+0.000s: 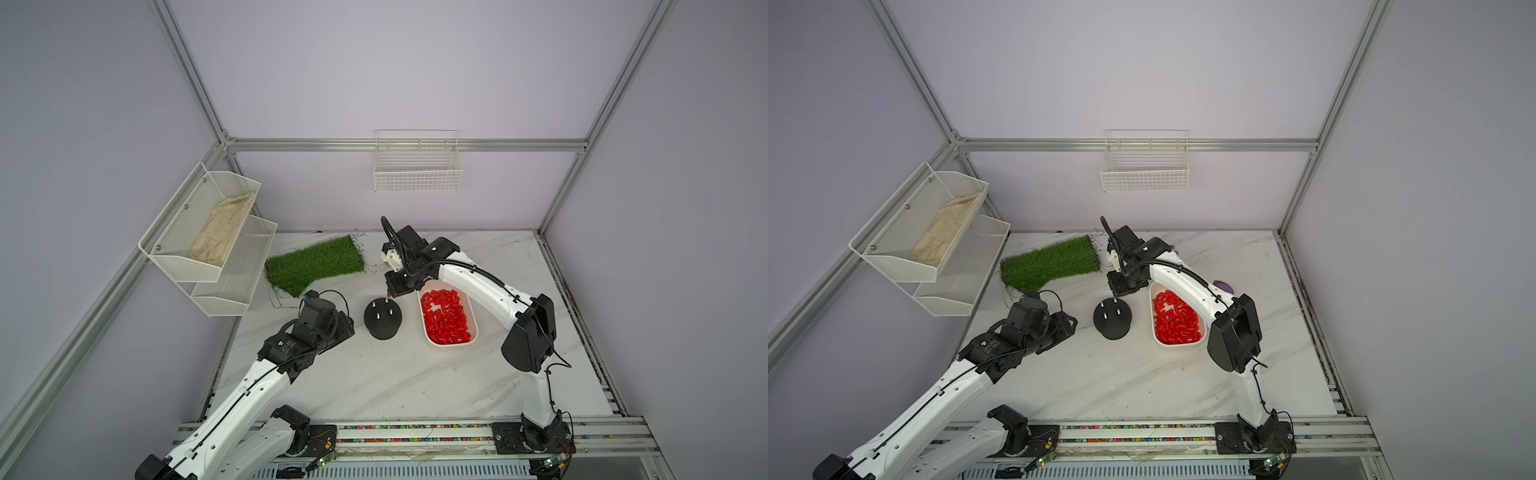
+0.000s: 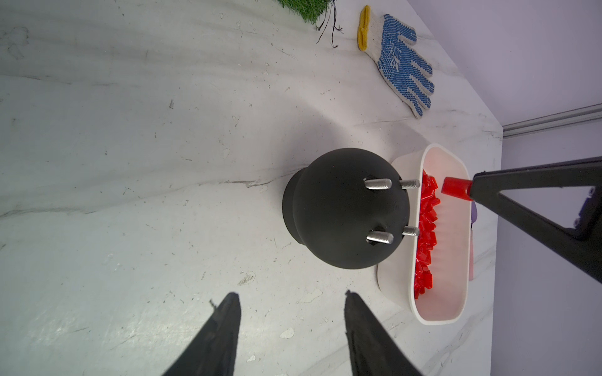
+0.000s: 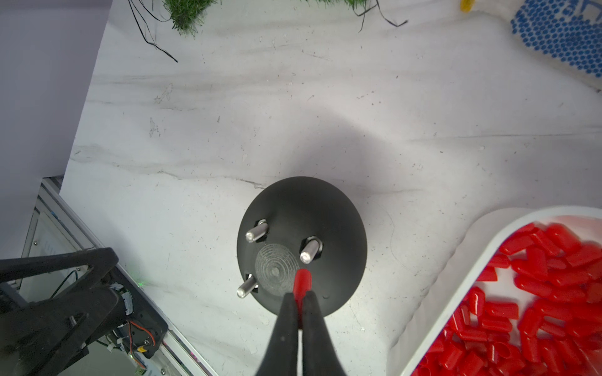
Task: Cover the protruding screws with screw protection sleeves
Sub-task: Attach the screw protection sleeve to the screw.
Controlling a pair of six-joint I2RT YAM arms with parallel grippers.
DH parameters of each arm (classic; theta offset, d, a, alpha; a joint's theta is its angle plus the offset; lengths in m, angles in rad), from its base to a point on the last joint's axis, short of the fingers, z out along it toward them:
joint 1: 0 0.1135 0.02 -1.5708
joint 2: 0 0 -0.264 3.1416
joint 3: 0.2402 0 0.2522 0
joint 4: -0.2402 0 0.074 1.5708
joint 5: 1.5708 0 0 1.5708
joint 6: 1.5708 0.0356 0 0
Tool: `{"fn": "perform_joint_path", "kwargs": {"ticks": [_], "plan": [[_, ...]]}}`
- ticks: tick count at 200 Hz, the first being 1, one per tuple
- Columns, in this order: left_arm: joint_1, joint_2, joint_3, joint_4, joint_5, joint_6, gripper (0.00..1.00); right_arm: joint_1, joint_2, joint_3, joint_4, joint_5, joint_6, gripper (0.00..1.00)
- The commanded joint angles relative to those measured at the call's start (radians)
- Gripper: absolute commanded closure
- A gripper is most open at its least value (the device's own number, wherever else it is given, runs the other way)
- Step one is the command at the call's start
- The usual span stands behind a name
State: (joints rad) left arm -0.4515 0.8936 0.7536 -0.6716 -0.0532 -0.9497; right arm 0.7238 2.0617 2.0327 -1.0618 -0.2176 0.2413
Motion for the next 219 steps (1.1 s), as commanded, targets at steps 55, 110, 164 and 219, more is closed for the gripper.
{"fn": "perform_joint_path", "kwargs": {"ticks": [55, 110, 164, 219], "plan": [[0.006, 0.002, -0.014, 0.038, 0.045, -0.004, 0.47, 0.005, 0.034, 0.002, 0.000, -0.013, -0.020, 0.92], [0.006, 0.010, -0.013, 0.049, 0.052, -0.004, 0.47, 0.005, 0.041, 0.011, 0.003, -0.016, -0.013, 0.92], [0.006, 0.007, -0.024, 0.056, 0.055, -0.008, 0.47, 0.005, 0.038, 0.010, 0.020, -0.012, -0.010, 0.92], [0.006, 0.006, -0.026, 0.058, 0.062, -0.009, 0.47, 0.004, 0.034, 0.006, 0.033, -0.017, -0.002, 0.92]]}}
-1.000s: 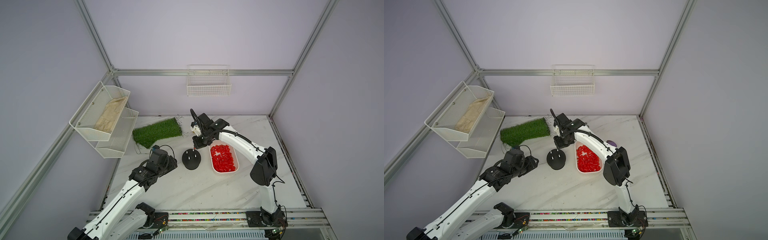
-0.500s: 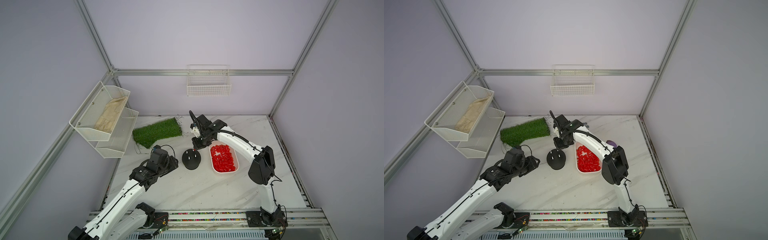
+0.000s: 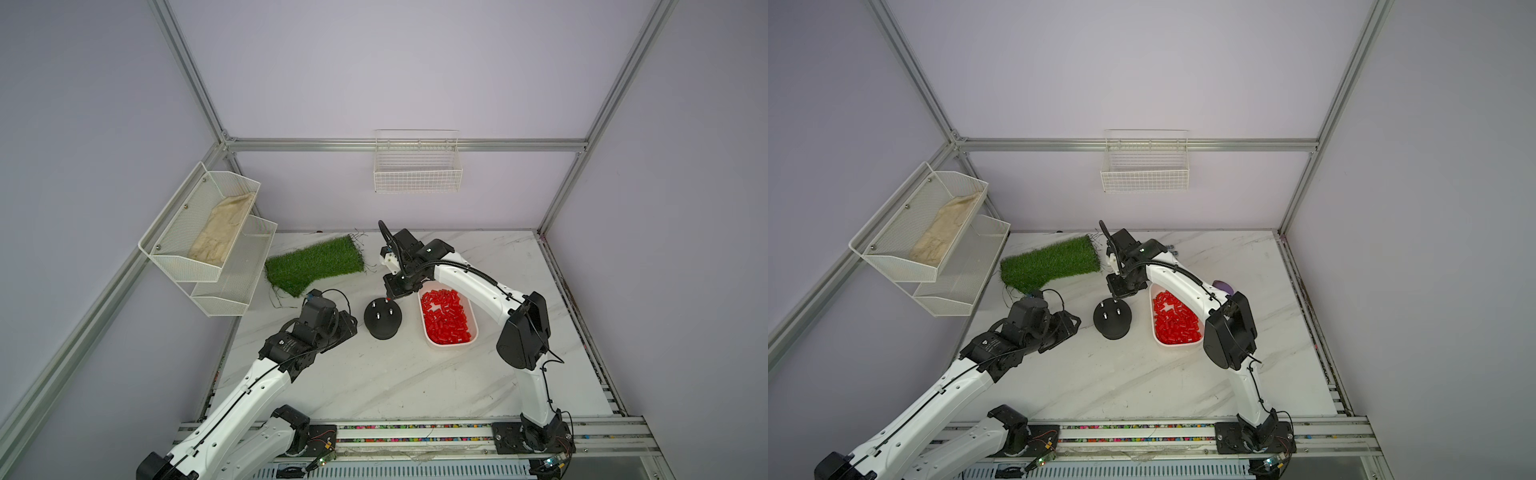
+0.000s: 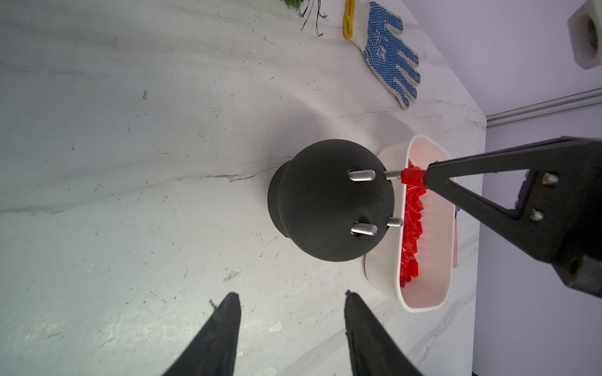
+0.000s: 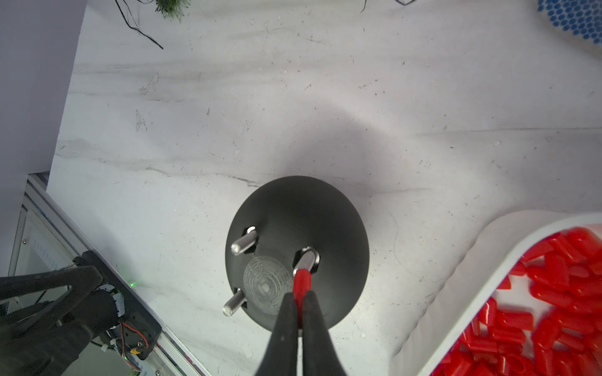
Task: Cover the protruding screws with screw protection sleeves
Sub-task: Attach the screw protection sleeve to the screw.
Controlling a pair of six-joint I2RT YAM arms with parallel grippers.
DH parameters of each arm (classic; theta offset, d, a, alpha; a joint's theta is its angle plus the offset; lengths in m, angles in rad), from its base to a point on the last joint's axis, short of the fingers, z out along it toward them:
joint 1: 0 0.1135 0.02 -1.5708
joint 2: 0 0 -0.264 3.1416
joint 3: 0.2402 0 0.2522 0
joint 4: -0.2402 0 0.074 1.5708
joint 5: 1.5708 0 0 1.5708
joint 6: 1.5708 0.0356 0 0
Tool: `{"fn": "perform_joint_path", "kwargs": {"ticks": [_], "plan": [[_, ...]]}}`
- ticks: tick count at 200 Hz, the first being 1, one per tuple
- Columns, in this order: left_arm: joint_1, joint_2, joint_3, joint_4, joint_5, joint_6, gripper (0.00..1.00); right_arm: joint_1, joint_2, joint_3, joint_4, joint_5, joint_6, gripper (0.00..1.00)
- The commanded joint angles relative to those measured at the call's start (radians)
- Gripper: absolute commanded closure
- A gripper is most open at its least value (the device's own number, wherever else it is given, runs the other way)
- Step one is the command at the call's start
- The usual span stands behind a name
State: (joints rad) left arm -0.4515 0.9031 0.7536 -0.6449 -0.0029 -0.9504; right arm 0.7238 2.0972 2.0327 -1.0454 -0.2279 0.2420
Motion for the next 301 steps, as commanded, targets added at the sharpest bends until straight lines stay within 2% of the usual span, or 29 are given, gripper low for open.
{"fn": "perform_joint_path", "kwargs": {"ticks": [1, 172, 301], "plan": [[0.006, -0.004, -0.026, 0.031, 0.012, -0.008, 0.47, 0.005, 0.000, 0.006, 0.017, -0.007, -0.003, 0.92], [0.005, -0.003, -0.037, 0.045, 0.013, -0.010, 0.47, 0.005, 0.021, -0.004, -0.005, -0.022, -0.024, 0.92], [0.007, -0.006, -0.044, 0.052, 0.019, -0.014, 0.47, 0.020, 0.071, 0.093, -0.058, 0.031, -0.036, 0.92]]}}
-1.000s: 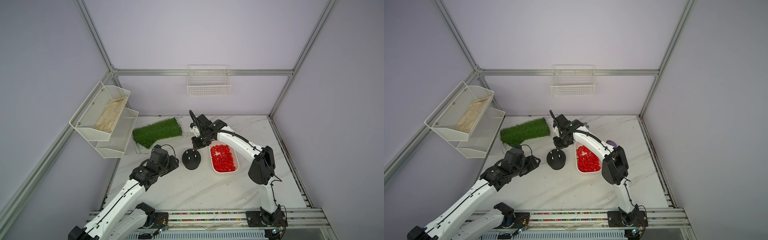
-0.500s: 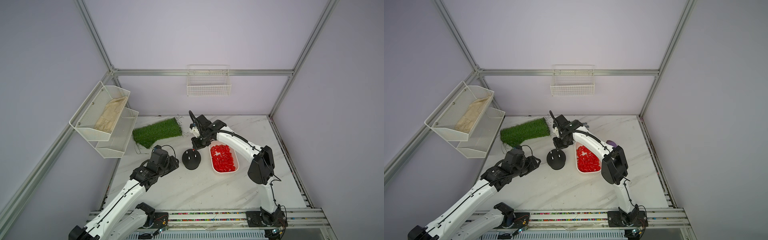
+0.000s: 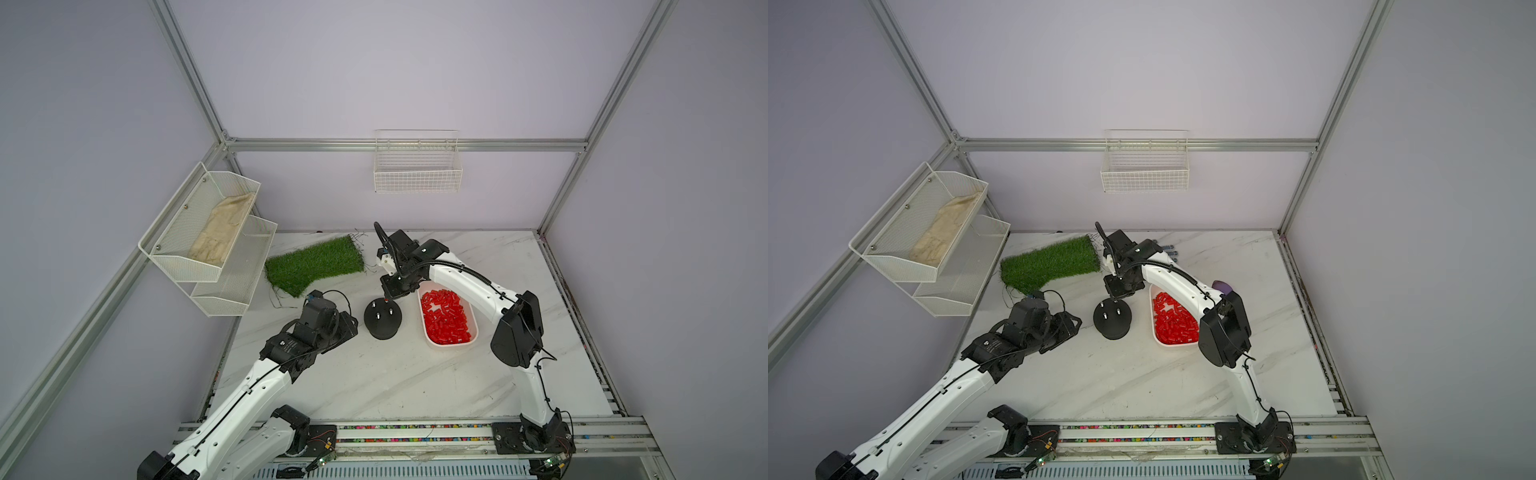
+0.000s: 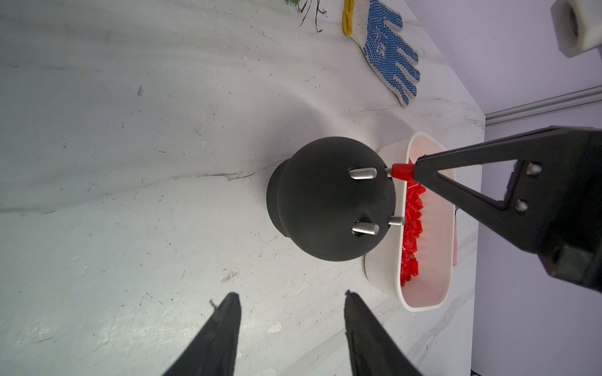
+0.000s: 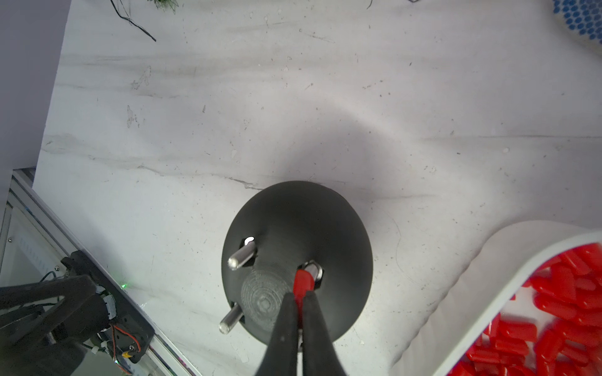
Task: Cover the protruding screws with screw protection sleeves
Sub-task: Attach the screw protection sleeve to the screw.
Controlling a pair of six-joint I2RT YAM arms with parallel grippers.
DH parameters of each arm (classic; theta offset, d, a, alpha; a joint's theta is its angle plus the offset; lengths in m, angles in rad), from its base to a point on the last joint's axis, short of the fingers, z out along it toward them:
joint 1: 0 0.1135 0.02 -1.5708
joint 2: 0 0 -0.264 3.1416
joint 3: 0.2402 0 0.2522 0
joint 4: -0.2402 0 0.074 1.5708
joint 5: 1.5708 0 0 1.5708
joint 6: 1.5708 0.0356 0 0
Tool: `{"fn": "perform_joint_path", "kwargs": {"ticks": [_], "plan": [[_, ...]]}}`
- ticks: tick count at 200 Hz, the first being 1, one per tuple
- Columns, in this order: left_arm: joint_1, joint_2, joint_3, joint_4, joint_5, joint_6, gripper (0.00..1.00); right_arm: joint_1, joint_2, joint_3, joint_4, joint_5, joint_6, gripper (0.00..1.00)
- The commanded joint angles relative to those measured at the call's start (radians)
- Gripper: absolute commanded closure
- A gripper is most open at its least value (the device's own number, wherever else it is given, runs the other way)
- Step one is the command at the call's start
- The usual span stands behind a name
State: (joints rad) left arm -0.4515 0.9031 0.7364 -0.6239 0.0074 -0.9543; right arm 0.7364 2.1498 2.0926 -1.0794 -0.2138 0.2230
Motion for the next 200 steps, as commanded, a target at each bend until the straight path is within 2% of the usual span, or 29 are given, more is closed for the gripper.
{"fn": "perform_joint_path", "kwargs": {"ticks": [1, 129, 200], "plan": [[0.007, -0.005, -0.027, 0.032, 0.008, -0.011, 0.47, 0.008, 0.019, 0.035, -0.026, 0.017, -0.017, 0.92], [0.007, -0.002, -0.025, 0.035, 0.014, -0.012, 0.47, 0.039, 0.089, 0.162, -0.108, 0.098, -0.033, 0.92], [0.006, 0.000, -0.028, 0.036, 0.016, -0.012, 0.48, 0.049, 0.110, 0.205, -0.122, 0.112, -0.029, 0.86]]}}
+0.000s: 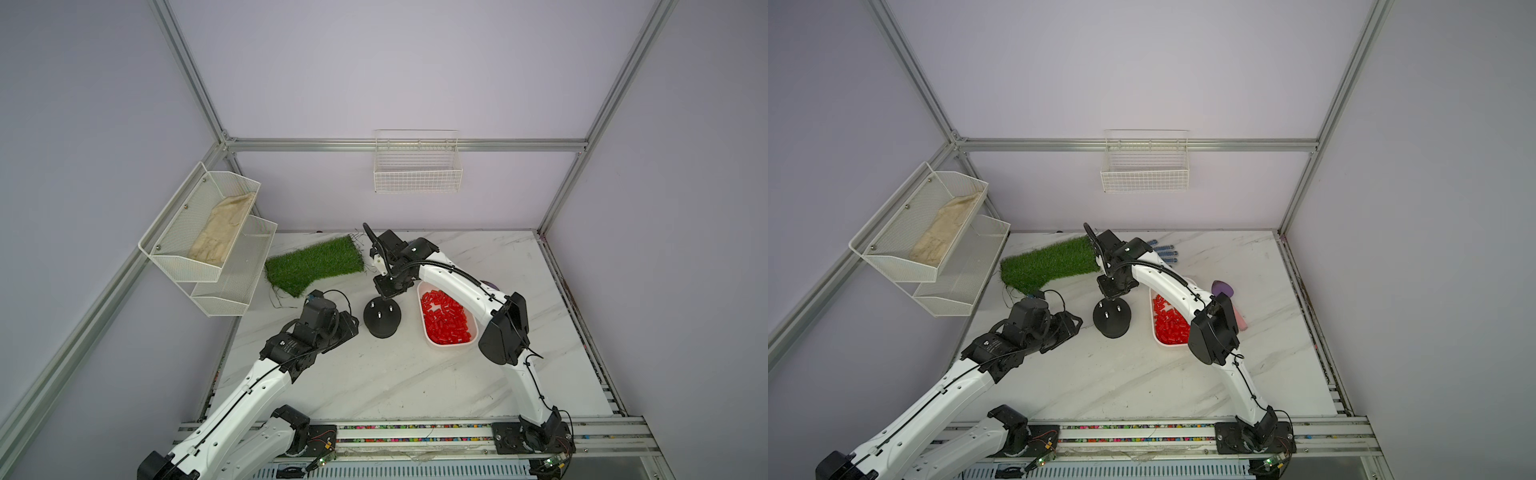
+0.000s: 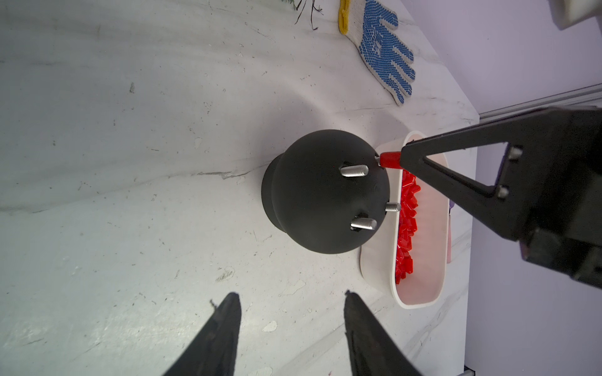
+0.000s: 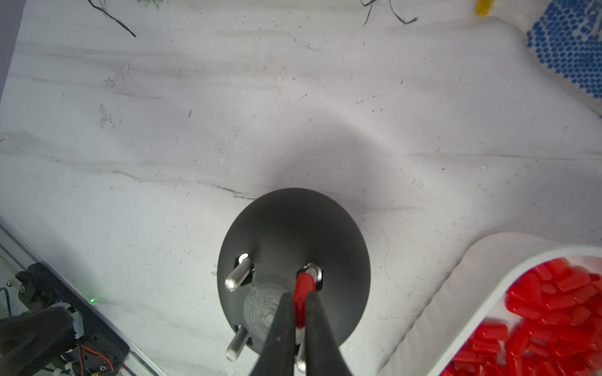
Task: Cover the protruding screws with screw protection sleeves
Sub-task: Attach the screw protection sleeve to the screw.
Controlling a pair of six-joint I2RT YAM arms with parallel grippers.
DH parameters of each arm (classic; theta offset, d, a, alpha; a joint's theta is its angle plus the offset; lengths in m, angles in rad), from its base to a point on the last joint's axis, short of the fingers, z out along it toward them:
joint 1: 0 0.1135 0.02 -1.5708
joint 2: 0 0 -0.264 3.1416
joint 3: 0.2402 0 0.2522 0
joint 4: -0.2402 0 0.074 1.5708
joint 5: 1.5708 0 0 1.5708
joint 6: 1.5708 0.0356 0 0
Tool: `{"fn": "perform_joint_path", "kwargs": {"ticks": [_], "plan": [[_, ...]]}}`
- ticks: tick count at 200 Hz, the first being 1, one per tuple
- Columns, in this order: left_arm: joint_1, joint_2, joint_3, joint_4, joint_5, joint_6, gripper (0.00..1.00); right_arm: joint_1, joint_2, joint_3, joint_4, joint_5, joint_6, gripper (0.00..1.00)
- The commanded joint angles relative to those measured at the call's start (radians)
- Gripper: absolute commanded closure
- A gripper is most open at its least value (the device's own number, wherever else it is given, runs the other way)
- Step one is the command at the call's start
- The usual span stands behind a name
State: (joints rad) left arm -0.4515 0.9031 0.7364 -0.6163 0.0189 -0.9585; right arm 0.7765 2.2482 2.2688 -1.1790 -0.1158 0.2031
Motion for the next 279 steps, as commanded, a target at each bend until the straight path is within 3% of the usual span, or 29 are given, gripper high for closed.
{"fn": "perform_joint_path", "kwargs": {"ticks": [1, 50, 134, 241, 279], "plan": [[0.006, 0.000, -0.028, 0.029, 0.005, -0.008, 0.48, 0.009, 0.011, 0.029, -0.023, 0.014, -0.010, 0.85], [0.006, 0.000, -0.029, 0.029, 0.005, -0.008, 0.48, 0.009, 0.006, 0.038, -0.019, 0.017, -0.005, 0.82], [0.006, -0.004, -0.033, 0.029, 0.004, -0.012, 0.48, 0.009, -0.023, -0.050, 0.018, -0.001, -0.001, 0.90], [0.005, -0.015, -0.039, 0.028, 0.003, -0.011, 0.48, 0.009, -0.054, -0.148, 0.070, 0.011, -0.002, 0.90], [0.007, -0.017, -0.040, 0.029, 0.003, -0.011, 0.48, 0.009, -0.057, -0.111, 0.076, 0.010, 0.007, 0.88]]}}
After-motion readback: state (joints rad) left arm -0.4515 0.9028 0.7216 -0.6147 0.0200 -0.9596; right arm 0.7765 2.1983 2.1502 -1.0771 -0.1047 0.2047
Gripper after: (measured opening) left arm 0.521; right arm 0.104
